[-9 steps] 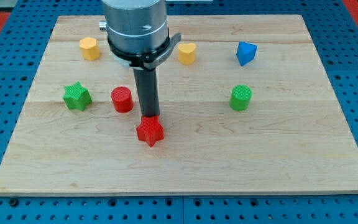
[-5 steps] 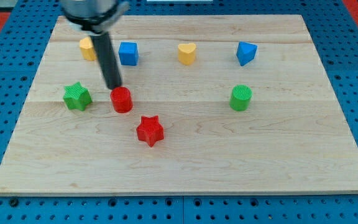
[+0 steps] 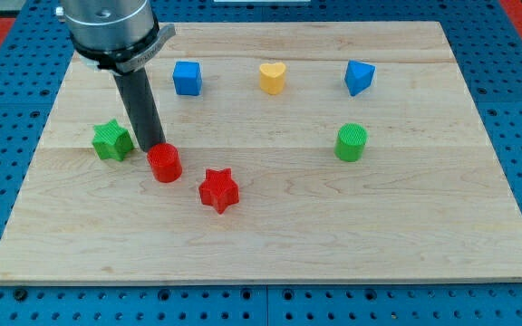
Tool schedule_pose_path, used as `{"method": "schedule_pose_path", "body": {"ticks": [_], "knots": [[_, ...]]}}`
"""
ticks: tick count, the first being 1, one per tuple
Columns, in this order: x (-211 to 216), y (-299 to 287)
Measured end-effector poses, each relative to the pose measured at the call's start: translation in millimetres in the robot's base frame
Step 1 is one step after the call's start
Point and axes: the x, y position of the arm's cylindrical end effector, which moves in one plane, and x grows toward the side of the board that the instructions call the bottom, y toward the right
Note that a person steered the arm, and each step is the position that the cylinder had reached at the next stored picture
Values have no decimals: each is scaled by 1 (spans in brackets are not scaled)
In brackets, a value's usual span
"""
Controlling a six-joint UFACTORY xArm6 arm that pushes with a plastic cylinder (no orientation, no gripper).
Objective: Push the red circle into the red star
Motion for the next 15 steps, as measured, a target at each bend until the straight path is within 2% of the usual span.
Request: {"method": "schedule_pose_path", "body": {"ticks": [1, 3, 4, 8, 9, 10, 11, 12, 13, 14, 15], "knots": [[17, 2], [51, 51], [52, 80], [56, 137], [87, 137], [72, 126], [29, 105], [40, 61], [74, 64], [81, 80], [74, 20]]}}
